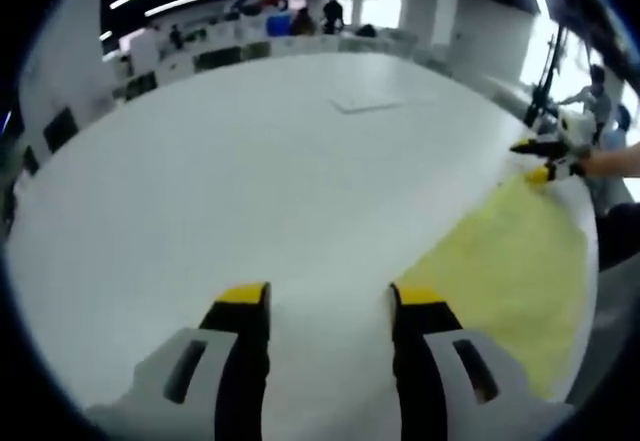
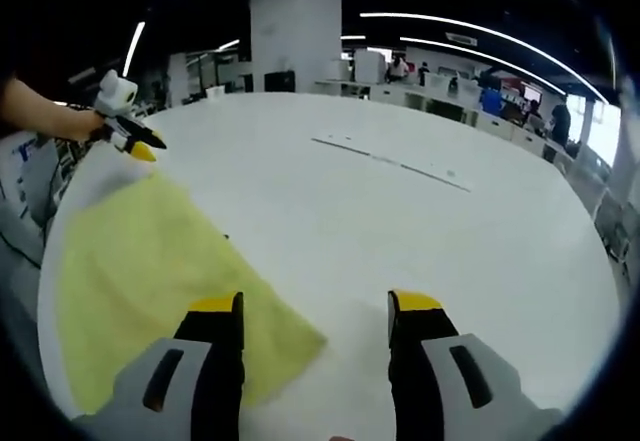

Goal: Fold the garment on the visible template until the final outline fits inside the template.

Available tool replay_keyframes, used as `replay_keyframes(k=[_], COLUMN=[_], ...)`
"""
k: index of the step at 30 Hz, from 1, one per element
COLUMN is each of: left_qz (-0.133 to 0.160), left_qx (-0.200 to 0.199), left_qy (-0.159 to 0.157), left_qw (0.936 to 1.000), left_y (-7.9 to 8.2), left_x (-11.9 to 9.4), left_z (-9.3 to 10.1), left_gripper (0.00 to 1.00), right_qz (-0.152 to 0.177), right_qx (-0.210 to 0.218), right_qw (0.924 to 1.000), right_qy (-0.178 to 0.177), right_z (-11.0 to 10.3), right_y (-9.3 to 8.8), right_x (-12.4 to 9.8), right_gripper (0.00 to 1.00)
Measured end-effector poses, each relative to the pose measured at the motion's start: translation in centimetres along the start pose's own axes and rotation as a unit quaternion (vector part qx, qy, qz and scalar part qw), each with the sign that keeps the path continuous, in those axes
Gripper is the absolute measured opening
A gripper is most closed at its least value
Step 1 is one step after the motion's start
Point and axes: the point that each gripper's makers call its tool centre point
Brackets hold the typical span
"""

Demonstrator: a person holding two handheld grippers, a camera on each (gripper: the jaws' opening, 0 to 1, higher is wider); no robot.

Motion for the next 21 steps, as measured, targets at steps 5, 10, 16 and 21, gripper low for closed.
replay_keyframes(k=[5, 10, 16, 21], left_qz=[0.011, 0.017, 0.026, 0.032], left_qx=[-0.001, 0.006, 0.007, 0.011], left_qy=[0.003, 0.005, 0.009, 0.008], left_qw=[0.9999, 0.9998, 0.9996, 0.9994], left_y=[0.2, 0.1, 0.0, 0.1], left_x=[-1.2, -2.5, -4.1, -5.0], left_z=[0.3, 0.8, 1.2, 1.8], left_gripper=[0.45, 0.45, 0.45, 0.45], right_qz=[0.009, 0.018, 0.028, 0.031], right_qx=[0.007, 0.001, 0.003, -0.003], right_qw=[0.9999, 0.9998, 0.9996, 0.9995], right_qy=[-0.001, 0.000, -0.003, 0.000], right_z=[-0.2, -0.9, -1.6, -2.6], right_y=[0.4, 0.9, 1.3, 1.3], right_x=[-1.0, -2.1, -3.6, -4.5], right_gripper=[0.58, 0.59, 0.59, 0.58])
Point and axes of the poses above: the point that each gripper's makers call its tool centre point, and the gripper's own axes: x roughly forward along the fingers, z roughly to its right, y roughly out of its top, and after that the axes turned 12 degrees about -z, right-handed
